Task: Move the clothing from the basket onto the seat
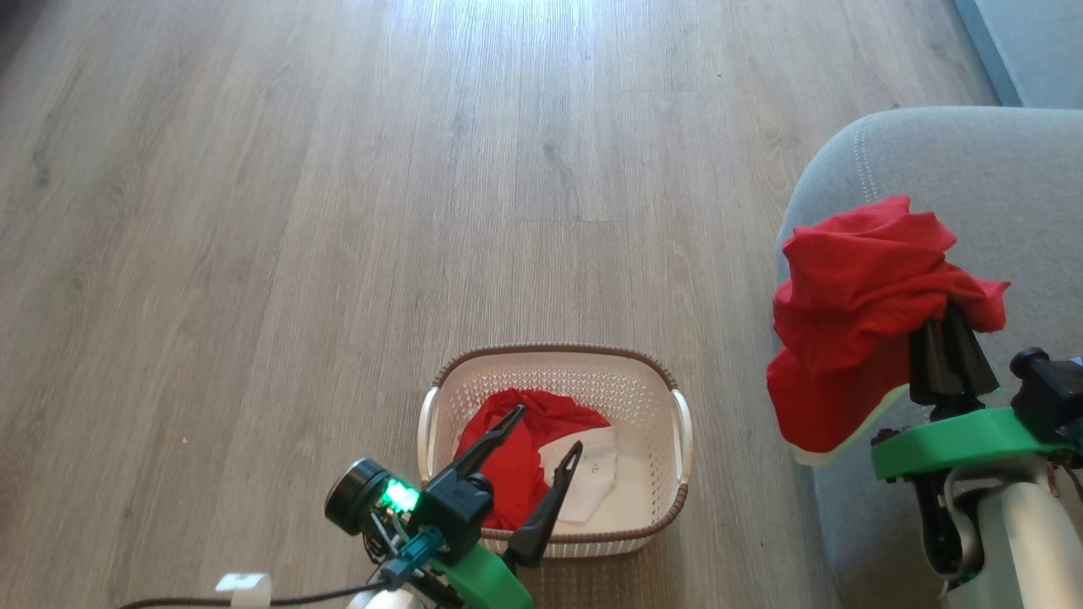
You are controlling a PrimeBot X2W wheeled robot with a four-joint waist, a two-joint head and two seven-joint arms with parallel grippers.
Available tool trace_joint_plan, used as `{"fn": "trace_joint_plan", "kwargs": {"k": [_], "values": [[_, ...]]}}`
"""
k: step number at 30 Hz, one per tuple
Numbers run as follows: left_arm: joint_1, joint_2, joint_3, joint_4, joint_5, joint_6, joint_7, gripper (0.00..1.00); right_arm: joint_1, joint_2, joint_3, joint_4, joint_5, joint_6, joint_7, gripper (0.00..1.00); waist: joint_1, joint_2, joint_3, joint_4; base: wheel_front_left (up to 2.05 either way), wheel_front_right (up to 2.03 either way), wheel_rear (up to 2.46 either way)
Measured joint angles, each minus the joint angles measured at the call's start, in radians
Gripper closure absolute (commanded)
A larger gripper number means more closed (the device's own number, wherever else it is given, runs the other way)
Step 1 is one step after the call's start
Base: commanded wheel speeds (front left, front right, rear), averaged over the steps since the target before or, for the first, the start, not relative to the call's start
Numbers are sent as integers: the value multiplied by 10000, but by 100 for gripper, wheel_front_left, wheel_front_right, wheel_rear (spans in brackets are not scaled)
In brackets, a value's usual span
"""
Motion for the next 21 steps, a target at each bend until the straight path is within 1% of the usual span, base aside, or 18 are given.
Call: {"fn": "trace_joint_plan", "kwargs": {"k": [14,21], "values": [[0,-4,-50,29,-117,19,0,0,-5,-2,-50,67,-2,0,0,100,0,0,62,-47,0,0,0],[-11,-4,-123,4,-176,29,0,0,-40,-2,-107,-92,-2,0,0,100,0,0,165,-510,0,0,0]]}}
